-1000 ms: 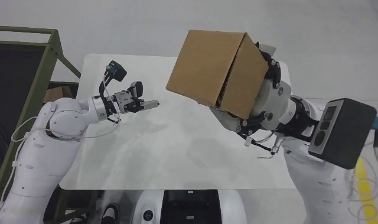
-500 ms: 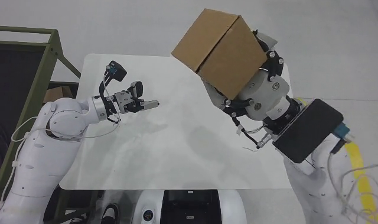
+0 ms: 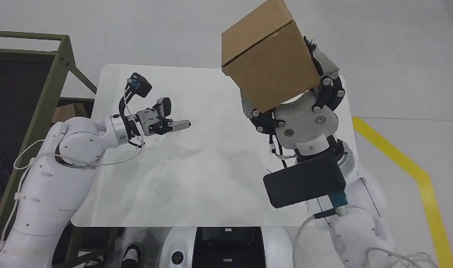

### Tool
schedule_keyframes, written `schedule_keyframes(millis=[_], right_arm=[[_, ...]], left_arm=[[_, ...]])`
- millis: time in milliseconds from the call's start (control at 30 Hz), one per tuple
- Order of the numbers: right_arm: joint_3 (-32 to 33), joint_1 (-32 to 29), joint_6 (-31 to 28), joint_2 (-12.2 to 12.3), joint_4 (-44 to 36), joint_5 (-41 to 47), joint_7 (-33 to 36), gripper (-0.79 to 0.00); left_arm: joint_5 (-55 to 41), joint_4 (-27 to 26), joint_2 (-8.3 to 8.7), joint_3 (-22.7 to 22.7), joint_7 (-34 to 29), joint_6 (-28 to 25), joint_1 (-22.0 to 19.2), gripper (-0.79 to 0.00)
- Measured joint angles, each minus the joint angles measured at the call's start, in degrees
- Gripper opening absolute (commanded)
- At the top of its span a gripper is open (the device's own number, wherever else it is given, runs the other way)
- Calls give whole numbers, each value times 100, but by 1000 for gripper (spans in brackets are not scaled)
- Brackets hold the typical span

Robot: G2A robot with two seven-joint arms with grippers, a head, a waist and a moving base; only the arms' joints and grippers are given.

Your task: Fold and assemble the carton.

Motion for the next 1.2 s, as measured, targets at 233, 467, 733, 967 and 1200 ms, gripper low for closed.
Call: schedule_keyframes(millis=[233, 467, 733, 967, 1200], right_arm=[[-412, 27, 291, -82, 98, -535, 349, -785], [-252, 27, -425, -111, 208, 507, 723, -785], [343, -240, -2276, 11, 922, 2098, 1064, -785], [446, -226, -3458, 86, 2105, 2840, 1389, -785], [38, 165, -4623, 109, 3469, 2810, 1069, -785]], left_arm=[[0, 0, 0, 0, 0, 0, 0, 0], [58, -68, -4, -54, 228, 60, 74, 0], [-6, -90, 14, -228, 282, 153, 114, 0], [-4, -90, 13, -225, 282, 151, 113, 0], [-4, -90, 13, -225, 282, 151, 113, 0]])
